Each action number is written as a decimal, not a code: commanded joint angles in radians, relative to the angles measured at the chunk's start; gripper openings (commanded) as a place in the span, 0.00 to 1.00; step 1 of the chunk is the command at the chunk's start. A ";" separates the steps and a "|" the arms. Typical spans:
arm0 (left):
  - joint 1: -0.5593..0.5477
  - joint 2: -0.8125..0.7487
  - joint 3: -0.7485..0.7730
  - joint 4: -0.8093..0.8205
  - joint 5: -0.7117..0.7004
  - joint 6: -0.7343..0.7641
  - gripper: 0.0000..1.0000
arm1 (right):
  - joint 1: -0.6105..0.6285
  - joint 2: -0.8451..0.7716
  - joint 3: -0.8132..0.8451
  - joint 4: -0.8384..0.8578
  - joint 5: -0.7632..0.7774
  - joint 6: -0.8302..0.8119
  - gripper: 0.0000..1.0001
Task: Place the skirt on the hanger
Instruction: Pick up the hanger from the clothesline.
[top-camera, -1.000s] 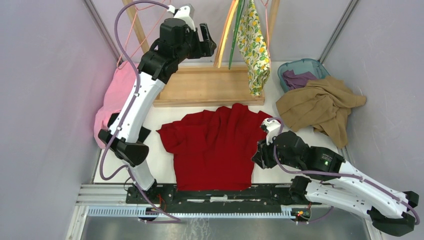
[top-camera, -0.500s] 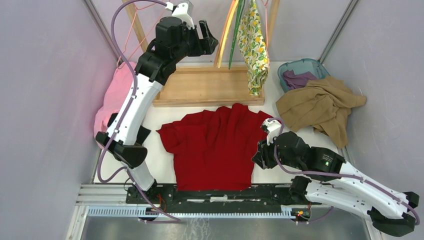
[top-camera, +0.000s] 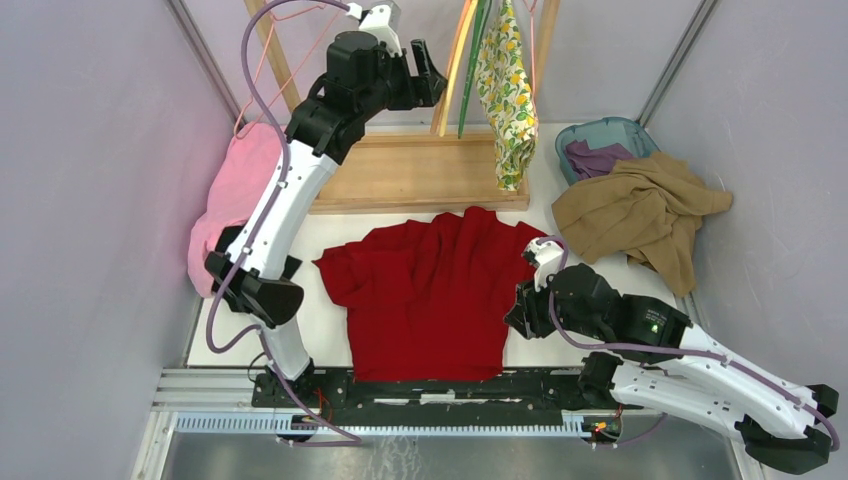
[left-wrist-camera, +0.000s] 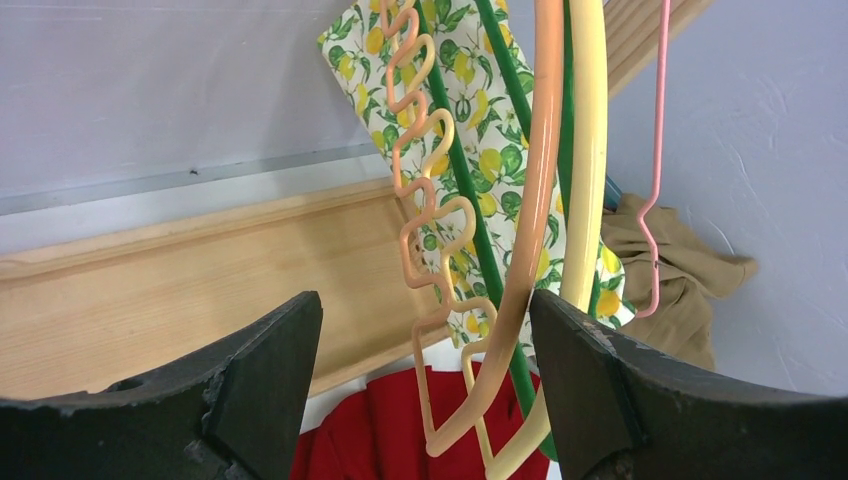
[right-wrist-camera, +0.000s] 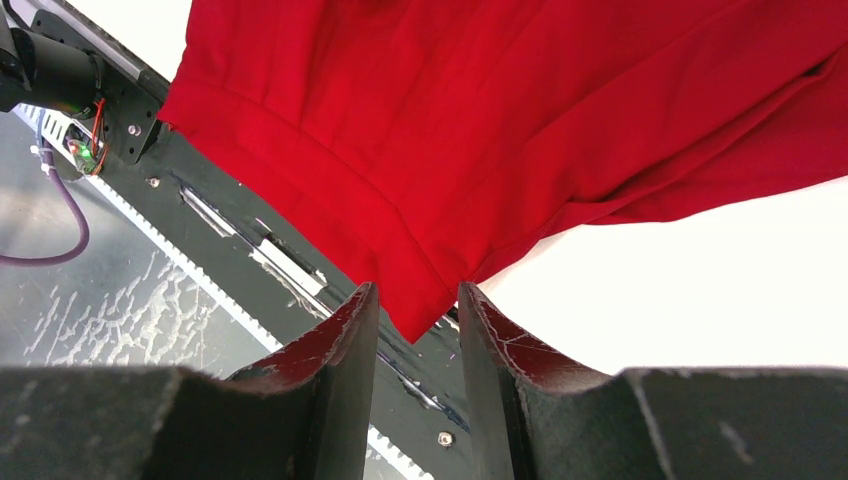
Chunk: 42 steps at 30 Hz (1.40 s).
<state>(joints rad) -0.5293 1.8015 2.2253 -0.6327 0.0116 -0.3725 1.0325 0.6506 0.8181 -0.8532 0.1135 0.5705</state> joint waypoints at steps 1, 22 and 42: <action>-0.022 0.018 0.052 0.055 0.020 0.058 0.82 | 0.005 -0.005 -0.002 0.028 0.008 -0.013 0.41; -0.136 0.118 0.185 0.070 -0.180 0.166 0.83 | 0.004 -0.008 -0.015 0.022 -0.006 -0.021 0.41; -0.136 0.157 0.204 0.154 -0.386 0.164 0.50 | 0.004 0.013 -0.013 0.026 -0.019 -0.033 0.41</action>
<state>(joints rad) -0.6689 1.9617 2.3802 -0.5625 -0.2916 -0.2520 1.0325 0.6636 0.8028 -0.8528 0.0967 0.5518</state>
